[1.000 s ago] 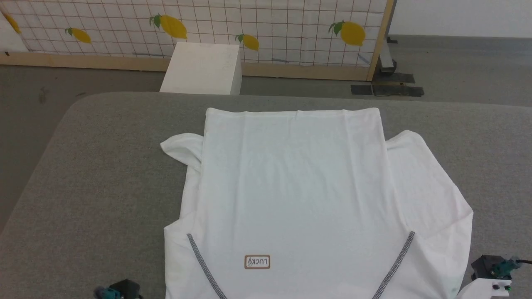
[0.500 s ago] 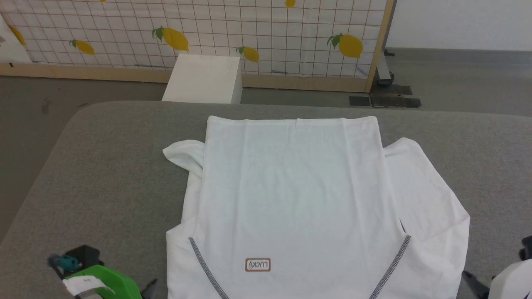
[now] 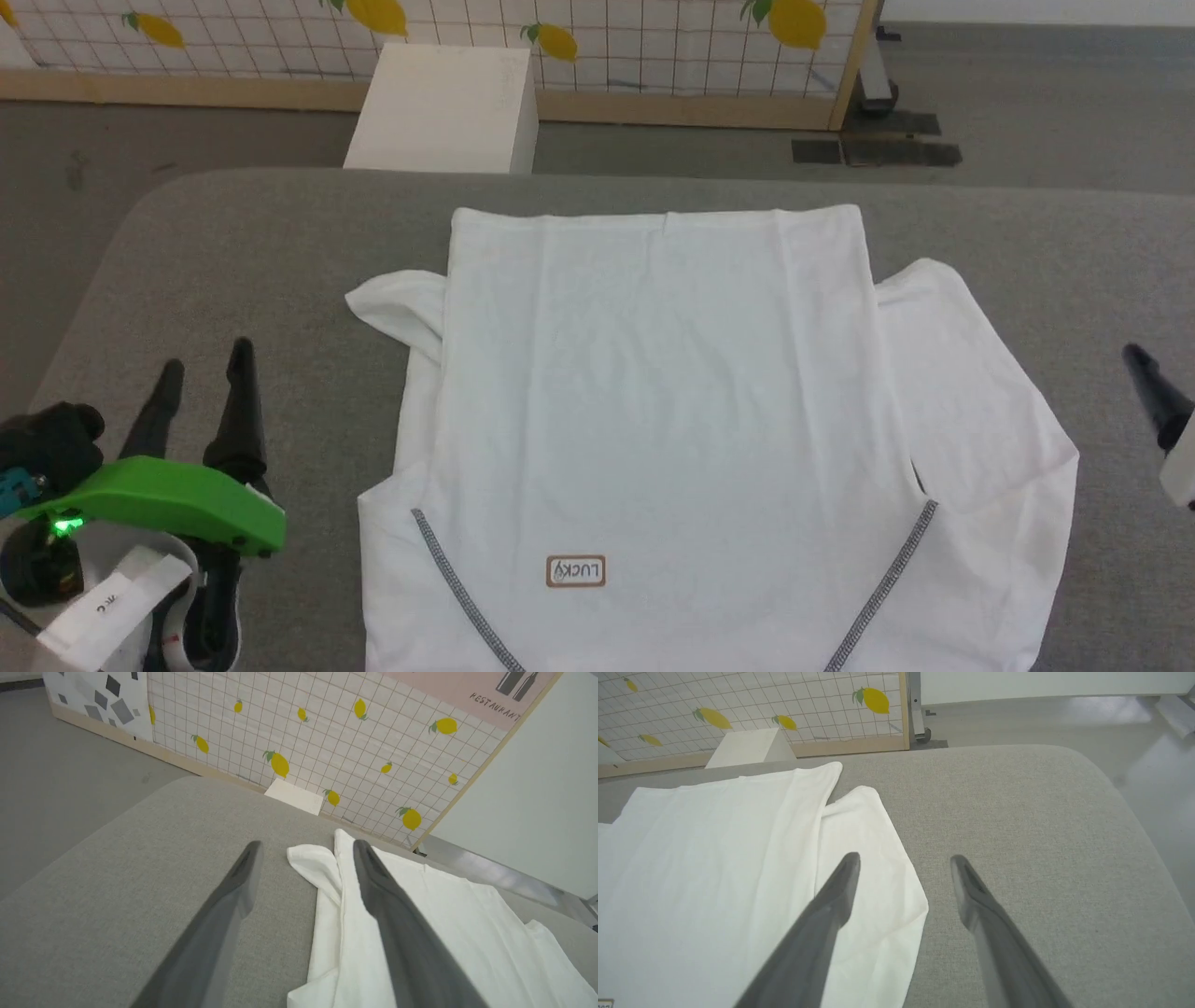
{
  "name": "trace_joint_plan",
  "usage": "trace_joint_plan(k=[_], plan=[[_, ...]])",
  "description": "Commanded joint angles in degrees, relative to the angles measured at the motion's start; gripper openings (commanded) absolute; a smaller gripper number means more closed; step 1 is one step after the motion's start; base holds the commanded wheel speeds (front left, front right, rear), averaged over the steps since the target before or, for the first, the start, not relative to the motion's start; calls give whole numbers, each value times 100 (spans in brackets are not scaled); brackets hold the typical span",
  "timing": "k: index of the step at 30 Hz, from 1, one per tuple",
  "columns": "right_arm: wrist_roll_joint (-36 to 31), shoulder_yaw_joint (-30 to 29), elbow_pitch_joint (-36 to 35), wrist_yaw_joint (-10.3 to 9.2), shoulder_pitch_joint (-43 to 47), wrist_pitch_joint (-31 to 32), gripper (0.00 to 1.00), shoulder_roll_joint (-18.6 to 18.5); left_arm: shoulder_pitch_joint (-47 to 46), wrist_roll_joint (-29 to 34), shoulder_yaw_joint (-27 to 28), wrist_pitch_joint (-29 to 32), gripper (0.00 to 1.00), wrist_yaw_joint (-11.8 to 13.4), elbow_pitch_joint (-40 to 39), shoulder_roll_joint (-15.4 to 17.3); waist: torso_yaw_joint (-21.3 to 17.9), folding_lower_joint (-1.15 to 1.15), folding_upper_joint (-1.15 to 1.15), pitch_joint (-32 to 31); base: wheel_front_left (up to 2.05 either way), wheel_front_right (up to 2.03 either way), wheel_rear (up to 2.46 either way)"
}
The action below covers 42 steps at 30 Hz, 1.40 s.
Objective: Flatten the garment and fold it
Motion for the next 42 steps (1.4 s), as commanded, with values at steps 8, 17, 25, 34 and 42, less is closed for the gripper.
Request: trace_joint_plan(k=[8,17,25,34,42], plan=[[-245,729,847,-9,-1656,-350,100,-566,-850,928,-129,-1683,100,-499,503,-110,183,0,49,1303,0,0,0],[-628,1888,2091,-9,-3028,-73,100,-1099,-1349,1632,-247,-1962,100,-598,630,-469,403,0,49,2103,0,0,0],[-770,2323,2904,-9,-3540,284,100,-1260,-1409,1960,-202,-1969,100,-829,613,-807,544,0,49,2375,0,0,0],[-502,2571,3328,-9,-3495,657,21,-1319,-1375,2094,-47,-1970,100,-1044,770,-1073,514,0,49,2359,0,0,0],[-586,1503,3347,-9,-3324,194,0,-1223,-1222,2149,90,-1970,100,-1214,970,-1193,396,0,49,1906,0,0,0]])
